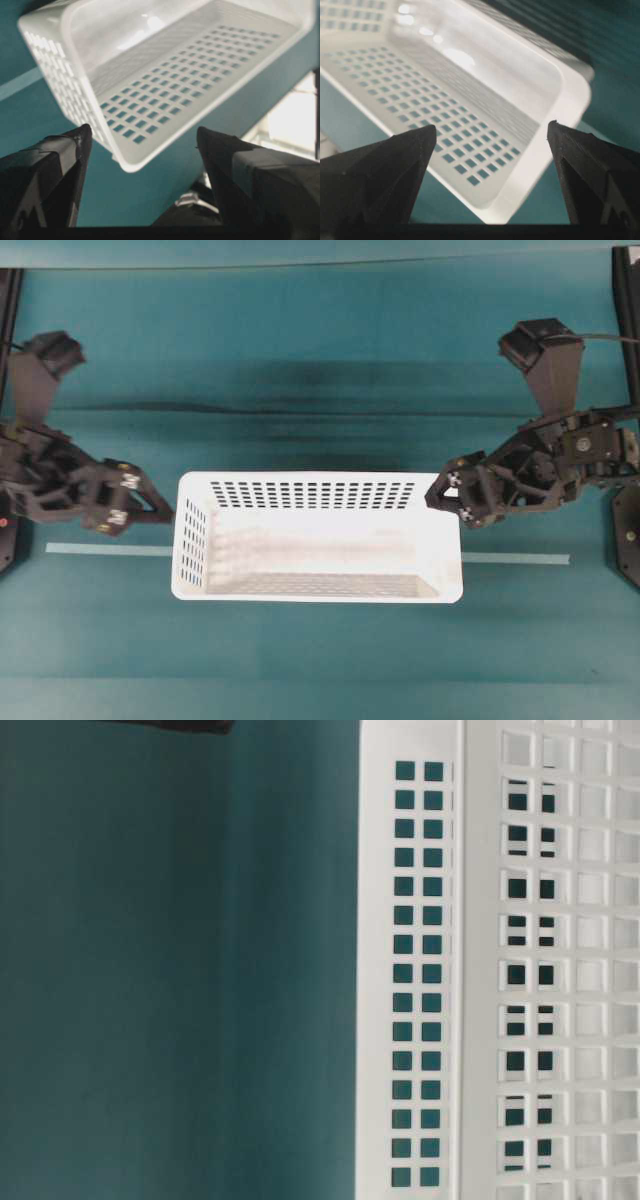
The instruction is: Lift the white basket with both hands.
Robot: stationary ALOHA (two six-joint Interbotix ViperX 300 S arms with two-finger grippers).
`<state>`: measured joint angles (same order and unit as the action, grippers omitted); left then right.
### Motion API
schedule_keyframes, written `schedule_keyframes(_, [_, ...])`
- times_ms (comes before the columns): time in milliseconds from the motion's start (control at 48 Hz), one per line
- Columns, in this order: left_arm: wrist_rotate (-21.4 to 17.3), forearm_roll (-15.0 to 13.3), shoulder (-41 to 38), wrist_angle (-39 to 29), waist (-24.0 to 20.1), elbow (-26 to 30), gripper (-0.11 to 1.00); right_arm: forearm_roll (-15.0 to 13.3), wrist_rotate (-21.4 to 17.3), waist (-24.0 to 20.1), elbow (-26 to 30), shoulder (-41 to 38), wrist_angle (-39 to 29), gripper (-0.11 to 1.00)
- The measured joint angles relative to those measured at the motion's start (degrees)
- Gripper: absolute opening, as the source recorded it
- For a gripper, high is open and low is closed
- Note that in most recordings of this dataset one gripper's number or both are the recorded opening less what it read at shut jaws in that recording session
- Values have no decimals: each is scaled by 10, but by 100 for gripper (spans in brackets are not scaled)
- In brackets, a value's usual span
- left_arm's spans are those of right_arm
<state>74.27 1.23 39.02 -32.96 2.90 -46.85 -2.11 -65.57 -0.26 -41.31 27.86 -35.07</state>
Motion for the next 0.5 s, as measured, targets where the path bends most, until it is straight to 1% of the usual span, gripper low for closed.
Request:
schedule_keyframes(188, [-76, 0, 65, 12, 0, -18, 86, -3, 76, 1, -25, 42, 83, 96])
schedule_keyframes(334, [-134, -1, 107, 22, -3, -22, 86, -4, 129, 4, -47, 80, 135, 95])
schedule_keyframes(500, [-219, 0, 147, 28, -4, -23, 86, -4, 190, 6, -69, 134, 166, 93])
